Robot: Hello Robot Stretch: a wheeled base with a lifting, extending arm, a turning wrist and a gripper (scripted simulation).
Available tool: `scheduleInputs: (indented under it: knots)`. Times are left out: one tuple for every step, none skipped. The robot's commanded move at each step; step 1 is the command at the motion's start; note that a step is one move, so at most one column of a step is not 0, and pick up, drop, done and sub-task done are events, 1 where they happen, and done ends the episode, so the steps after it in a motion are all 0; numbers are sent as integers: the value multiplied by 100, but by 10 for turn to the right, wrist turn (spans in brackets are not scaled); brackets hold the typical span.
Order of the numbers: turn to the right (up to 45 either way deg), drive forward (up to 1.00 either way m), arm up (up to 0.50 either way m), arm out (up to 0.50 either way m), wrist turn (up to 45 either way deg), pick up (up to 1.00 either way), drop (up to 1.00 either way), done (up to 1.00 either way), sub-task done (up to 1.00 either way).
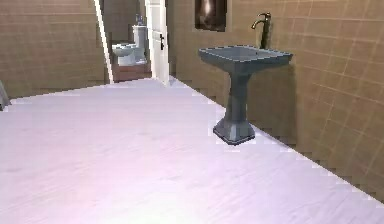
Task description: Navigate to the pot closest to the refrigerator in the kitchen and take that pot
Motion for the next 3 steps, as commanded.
scheduleInputs:
  knots:
    - [-180,0,0,0,0,0,0,0,0]
    - [0,100,0,0,0,0,0,0,0]
    - [0,100,0,0,0,0,0,0,0]
